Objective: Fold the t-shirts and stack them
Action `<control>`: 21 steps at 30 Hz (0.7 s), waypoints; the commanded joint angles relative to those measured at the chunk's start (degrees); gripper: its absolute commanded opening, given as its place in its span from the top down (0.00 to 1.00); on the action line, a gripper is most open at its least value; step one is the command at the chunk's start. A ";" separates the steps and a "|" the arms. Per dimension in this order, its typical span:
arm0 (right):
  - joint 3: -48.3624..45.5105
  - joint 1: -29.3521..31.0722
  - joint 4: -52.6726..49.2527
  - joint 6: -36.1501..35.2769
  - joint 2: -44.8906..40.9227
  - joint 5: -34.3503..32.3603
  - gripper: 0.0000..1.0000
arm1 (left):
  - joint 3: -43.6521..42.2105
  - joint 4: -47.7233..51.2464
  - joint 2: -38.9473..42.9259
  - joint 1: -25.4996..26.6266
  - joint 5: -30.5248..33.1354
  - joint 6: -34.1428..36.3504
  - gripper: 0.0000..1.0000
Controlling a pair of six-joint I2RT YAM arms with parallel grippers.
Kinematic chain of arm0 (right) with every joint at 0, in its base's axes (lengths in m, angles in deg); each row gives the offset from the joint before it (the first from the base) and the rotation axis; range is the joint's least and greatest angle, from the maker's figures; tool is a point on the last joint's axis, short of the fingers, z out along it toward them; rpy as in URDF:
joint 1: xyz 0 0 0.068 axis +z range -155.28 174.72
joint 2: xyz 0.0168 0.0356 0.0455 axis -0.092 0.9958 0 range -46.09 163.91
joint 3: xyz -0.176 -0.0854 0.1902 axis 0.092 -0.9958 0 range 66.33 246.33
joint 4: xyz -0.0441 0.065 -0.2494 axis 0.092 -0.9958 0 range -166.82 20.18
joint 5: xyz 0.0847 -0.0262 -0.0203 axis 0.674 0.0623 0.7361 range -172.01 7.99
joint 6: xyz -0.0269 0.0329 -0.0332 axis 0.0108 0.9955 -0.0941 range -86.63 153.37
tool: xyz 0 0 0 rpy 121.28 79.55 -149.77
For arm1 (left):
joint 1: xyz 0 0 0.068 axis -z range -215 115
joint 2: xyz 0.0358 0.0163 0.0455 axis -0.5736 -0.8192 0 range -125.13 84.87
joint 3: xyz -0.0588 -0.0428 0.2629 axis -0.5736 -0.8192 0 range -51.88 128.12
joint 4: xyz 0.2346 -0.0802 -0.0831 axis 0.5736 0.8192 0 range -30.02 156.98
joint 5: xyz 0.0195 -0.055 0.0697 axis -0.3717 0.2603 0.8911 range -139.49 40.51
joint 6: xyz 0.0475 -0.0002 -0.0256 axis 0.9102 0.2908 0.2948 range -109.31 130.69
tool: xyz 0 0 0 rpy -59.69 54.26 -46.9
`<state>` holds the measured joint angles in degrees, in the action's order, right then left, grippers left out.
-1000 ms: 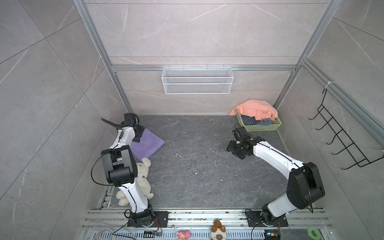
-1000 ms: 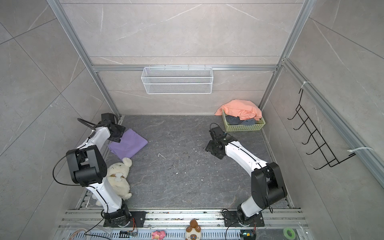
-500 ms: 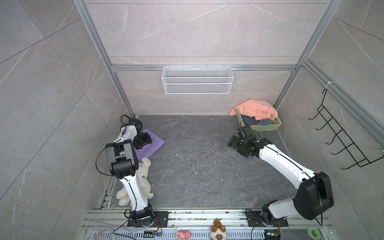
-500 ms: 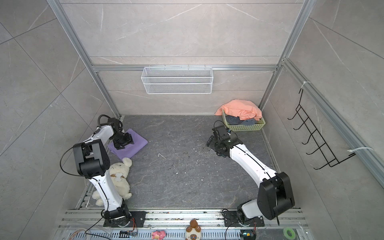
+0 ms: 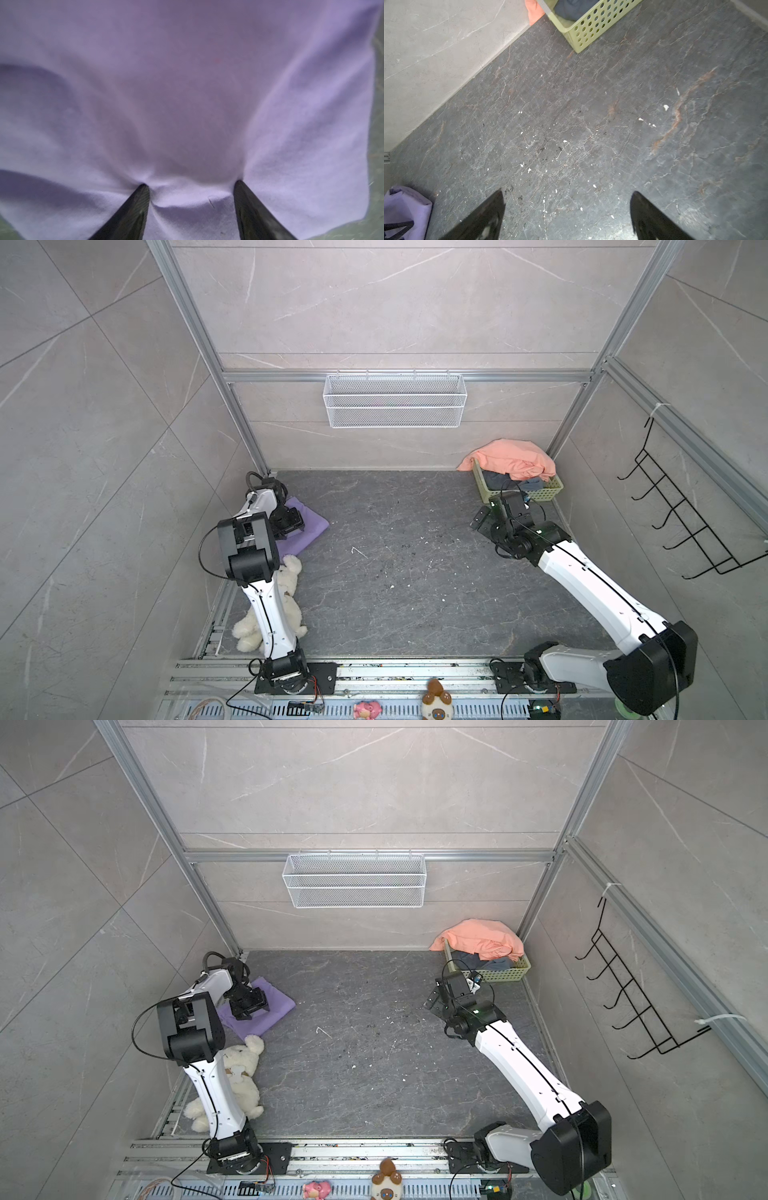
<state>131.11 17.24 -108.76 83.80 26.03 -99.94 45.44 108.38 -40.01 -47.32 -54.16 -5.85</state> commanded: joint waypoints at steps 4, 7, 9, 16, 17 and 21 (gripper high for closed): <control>-2.82 0.09 -3.88 3.10 -4.26 -3.42 0.05 | -1.40 -5.22 -5.28 -1.91 -5.49 -22.14 0.34; -4.37 0.11 -4.76 3.94 -6.48 -4.40 0.05 | -4.26 -9.69 -5.20 -3.10 -8.17 -29.90 0.34; -5.08 0.03 -5.67 4.39 -7.81 -5.18 0.05 | -5.25 -11.34 -5.11 -3.41 -7.80 -33.46 0.34; -6.50 0.08 -8.03 5.20 -10.69 -6.67 0.05 | -7.64 -17.43 -5.24 -3.70 -7.97 -45.16 0.34; -6.59 0.06 -8.34 5.28 -10.77 -6.82 0.05 | -8.37 -18.61 -5.13 -3.77 -7.99 -47.05 0.34; -6.76 0.12 -9.30 5.29 -11.29 -7.22 0.05 | -10.20 -20.06 -4.05 -3.76 -6.50 -51.51 0.34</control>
<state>125.20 17.24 -115.51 88.04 15.80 -105.29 39.98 88.32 -39.01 -51.18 -63.07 -50.91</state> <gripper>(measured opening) 0.945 0.661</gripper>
